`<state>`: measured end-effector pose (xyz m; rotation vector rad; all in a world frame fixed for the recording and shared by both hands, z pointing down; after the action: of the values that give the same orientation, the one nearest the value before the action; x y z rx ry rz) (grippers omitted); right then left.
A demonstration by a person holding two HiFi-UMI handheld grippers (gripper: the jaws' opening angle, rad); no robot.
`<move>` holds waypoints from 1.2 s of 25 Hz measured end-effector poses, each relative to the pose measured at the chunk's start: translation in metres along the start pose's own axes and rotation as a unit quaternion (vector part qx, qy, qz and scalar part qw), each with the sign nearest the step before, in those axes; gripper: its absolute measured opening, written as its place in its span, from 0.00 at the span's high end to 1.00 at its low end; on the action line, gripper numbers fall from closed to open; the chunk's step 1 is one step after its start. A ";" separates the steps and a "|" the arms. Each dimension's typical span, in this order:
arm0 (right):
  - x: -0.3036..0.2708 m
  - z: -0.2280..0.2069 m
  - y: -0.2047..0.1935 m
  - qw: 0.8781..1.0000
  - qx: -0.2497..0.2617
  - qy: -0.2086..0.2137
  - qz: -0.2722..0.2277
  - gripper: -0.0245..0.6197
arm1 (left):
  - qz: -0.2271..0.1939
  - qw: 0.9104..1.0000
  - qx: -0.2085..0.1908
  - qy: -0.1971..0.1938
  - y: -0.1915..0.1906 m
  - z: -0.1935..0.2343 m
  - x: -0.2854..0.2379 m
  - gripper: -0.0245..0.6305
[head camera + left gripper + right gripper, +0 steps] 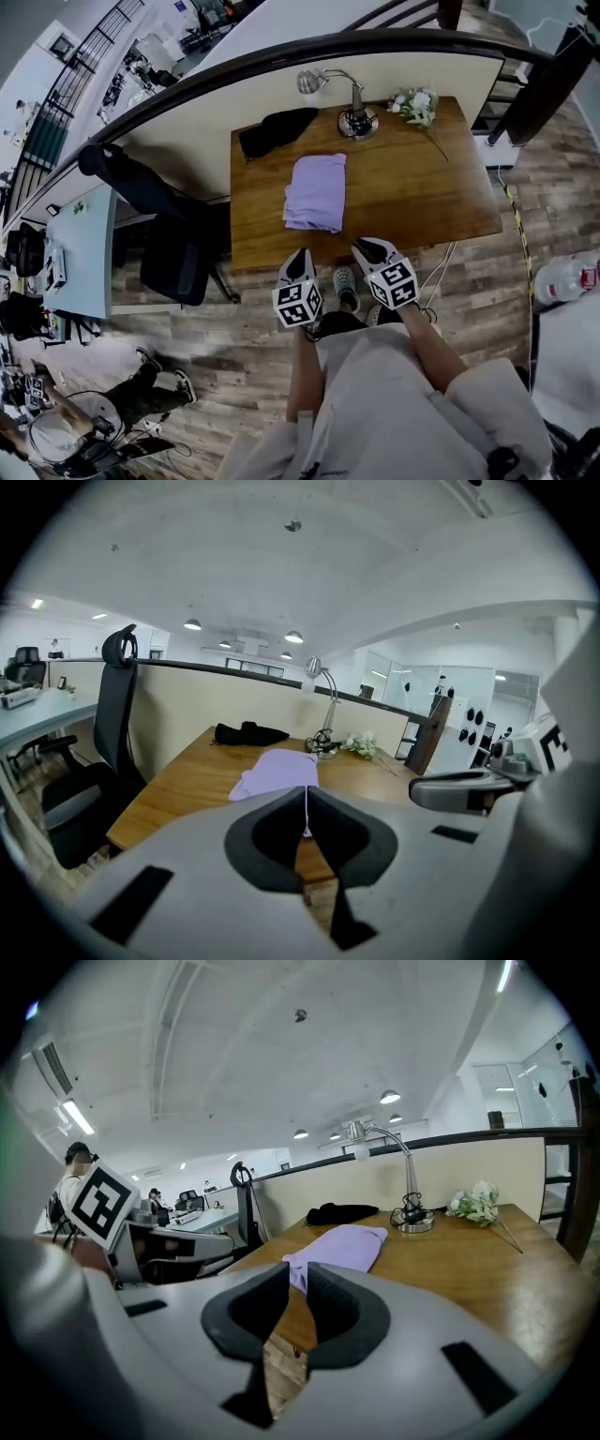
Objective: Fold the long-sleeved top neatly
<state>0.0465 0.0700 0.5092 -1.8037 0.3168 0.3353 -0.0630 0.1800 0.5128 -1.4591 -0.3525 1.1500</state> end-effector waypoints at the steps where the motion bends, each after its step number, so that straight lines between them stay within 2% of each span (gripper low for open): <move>1: 0.004 0.002 -0.001 1.000 -0.001 -0.001 -0.003 0.87 | -0.002 1.000 -0.001 0.002 0.000 -0.001 0.005 0.93; 6: 0.019 0.012 -0.010 1.000 0.003 0.006 -0.007 0.95 | -0.007 1.000 0.005 0.001 -0.007 -0.010 0.025 0.93; 16: 0.025 0.023 -0.017 0.999 0.007 0.031 -0.014 0.96 | -0.015 1.000 -0.006 0.004 -0.014 -0.016 0.046 0.93; 22: 0.029 0.017 -0.016 0.999 0.006 0.030 -0.017 0.96 | 0.000 1.000 -0.014 0.005 -0.026 -0.023 0.042 0.93; 30: 0.032 0.012 -0.011 0.999 0.001 0.038 -0.017 0.96 | -0.001 0.999 -0.033 0.000 -0.016 -0.029 0.038 0.93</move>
<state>0.0790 0.0834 0.5037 -1.8204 0.3399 0.2418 -0.0161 0.1964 0.5049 -1.5158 -0.3948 1.1458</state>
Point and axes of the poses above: the fingertips, and each gripper's own axes: x backward along the fingers, z to its left, y out of its top, the point moved 3 cm from there along x, backward along the fingers, and after that the axes turned 4 degrees about y, right-handed, at the moved point
